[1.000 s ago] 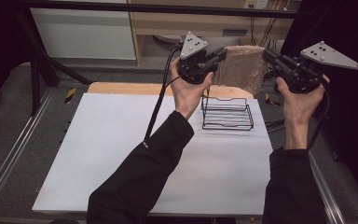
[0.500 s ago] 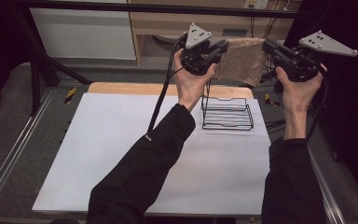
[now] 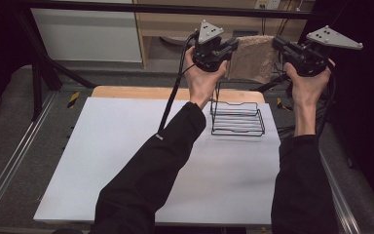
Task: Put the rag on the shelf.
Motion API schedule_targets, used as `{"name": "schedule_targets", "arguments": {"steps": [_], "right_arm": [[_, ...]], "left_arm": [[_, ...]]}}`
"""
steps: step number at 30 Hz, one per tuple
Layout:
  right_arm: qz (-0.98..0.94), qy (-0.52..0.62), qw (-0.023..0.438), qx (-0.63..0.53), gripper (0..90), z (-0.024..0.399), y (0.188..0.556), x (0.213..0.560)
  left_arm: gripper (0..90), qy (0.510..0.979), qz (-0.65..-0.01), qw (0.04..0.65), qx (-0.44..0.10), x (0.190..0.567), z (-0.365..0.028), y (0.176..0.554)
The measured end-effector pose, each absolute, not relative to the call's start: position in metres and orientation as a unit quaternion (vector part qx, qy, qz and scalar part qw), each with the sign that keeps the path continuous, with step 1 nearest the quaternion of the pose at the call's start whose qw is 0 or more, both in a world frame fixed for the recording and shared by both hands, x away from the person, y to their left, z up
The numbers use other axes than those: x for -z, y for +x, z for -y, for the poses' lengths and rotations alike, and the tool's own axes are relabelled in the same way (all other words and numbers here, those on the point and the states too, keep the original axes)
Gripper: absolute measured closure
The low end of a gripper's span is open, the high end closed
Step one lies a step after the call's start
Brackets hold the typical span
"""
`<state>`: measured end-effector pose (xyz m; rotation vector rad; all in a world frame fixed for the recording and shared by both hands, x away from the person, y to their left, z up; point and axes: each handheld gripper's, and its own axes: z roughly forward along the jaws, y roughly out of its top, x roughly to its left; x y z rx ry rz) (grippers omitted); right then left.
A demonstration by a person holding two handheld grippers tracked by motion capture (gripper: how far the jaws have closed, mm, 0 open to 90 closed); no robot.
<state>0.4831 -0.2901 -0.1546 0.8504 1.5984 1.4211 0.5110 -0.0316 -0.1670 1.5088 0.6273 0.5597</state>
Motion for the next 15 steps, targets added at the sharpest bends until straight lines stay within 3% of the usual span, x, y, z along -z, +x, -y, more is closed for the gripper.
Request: {"name": "schedule_targets", "arguments": {"steps": [15], "right_arm": [[-0.64,0.336,0.407,-0.558,87.1,0.288,0.506,0.17]], "left_arm": [[86.1,0.667,-0.286,0.639,-0.256,0.181,0.031,0.527]]}}
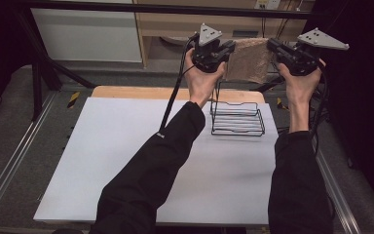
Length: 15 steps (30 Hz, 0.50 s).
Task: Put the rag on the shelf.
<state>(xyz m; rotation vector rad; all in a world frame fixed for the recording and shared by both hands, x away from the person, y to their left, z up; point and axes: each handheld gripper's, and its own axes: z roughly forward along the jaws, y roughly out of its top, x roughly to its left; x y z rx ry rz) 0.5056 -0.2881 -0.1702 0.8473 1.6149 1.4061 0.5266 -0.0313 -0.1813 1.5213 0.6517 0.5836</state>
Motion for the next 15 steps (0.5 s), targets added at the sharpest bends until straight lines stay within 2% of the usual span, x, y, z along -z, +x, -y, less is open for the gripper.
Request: {"name": "schedule_targets", "arguments": {"steps": [15], "right_arm": [[-0.658,0.339,0.397,-0.543,87.1,0.284,0.519,0.195]], "left_arm": [[86.1,0.68,-0.288,0.62,-0.266,0.204,0.03,0.531]]}}
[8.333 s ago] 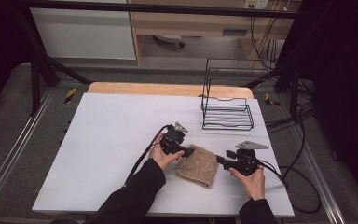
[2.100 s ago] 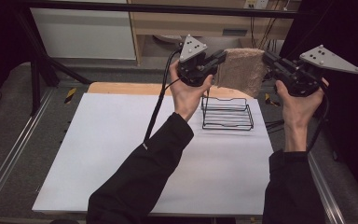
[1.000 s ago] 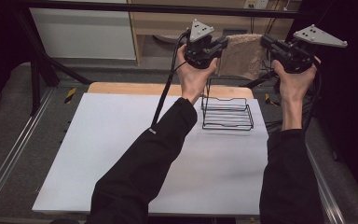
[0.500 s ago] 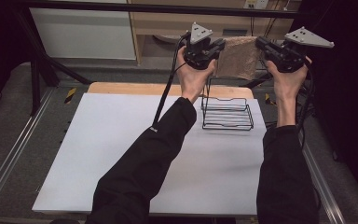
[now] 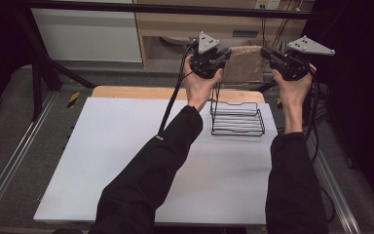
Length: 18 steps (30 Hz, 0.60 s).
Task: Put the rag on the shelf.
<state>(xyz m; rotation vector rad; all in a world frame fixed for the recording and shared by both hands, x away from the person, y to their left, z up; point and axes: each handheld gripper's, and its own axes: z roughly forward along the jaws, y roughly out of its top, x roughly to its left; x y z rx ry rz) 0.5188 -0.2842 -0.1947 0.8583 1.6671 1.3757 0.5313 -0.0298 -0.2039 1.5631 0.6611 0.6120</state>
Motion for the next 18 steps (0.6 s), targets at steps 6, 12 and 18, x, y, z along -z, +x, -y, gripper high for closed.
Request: {"name": "schedule_targets", "arguments": {"steps": [6,12,18], "right_arm": [[-0.662,0.342,0.394,-0.539,87.0,0.292,0.516,0.203],[-0.664,0.345,0.391,-0.535,87.0,0.303,0.509,0.207],[-0.665,0.343,0.385,-0.541,87.0,0.308,0.499,0.21]], "left_arm": [[86.1,0.686,-0.283,0.619,-0.256,0.213,0.037,0.53],[86.1,0.693,-0.273,0.62,-0.246,0.218,0.046,0.524],[86.1,0.697,-0.264,0.62,-0.243,0.221,0.046,0.515]]}}
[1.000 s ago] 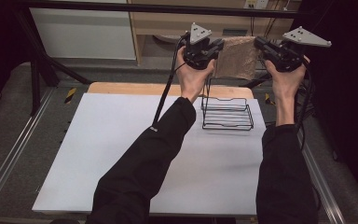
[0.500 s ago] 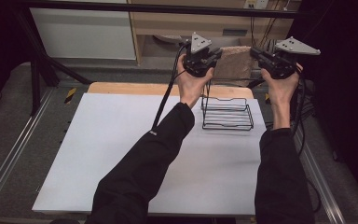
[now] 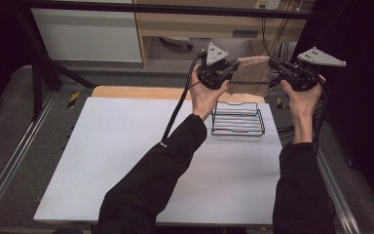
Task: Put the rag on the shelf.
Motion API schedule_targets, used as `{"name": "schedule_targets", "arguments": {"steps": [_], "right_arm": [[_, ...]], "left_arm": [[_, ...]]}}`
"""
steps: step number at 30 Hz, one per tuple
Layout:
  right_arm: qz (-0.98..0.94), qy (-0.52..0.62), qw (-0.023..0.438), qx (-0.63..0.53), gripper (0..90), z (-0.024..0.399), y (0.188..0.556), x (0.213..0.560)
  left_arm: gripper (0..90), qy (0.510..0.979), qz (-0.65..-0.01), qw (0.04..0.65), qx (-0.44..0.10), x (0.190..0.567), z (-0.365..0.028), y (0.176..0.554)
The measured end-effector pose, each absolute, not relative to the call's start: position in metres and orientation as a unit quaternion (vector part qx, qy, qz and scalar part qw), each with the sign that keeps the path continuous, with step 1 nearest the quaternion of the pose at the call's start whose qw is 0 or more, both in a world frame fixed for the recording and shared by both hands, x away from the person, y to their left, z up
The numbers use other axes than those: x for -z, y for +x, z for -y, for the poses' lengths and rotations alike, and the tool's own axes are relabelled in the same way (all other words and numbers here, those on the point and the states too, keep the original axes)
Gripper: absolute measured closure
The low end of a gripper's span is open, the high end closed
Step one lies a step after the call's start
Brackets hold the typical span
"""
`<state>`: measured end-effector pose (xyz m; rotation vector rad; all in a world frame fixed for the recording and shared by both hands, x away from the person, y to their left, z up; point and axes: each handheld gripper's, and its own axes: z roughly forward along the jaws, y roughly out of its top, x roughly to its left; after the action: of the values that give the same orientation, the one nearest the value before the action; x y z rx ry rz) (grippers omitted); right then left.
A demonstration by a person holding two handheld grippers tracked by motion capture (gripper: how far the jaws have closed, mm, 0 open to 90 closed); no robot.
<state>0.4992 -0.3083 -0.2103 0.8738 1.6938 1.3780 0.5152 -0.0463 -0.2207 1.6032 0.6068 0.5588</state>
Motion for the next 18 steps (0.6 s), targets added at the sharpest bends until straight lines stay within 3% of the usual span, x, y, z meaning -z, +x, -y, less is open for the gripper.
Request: {"name": "schedule_targets", "arguments": {"steps": [18], "right_arm": [[-0.674,0.327,0.385,-0.539,86.8,0.306,0.48,0.216]], "left_arm": [[86.0,0.711,-0.253,0.613,-0.234,0.228,0.04,0.504]]}}
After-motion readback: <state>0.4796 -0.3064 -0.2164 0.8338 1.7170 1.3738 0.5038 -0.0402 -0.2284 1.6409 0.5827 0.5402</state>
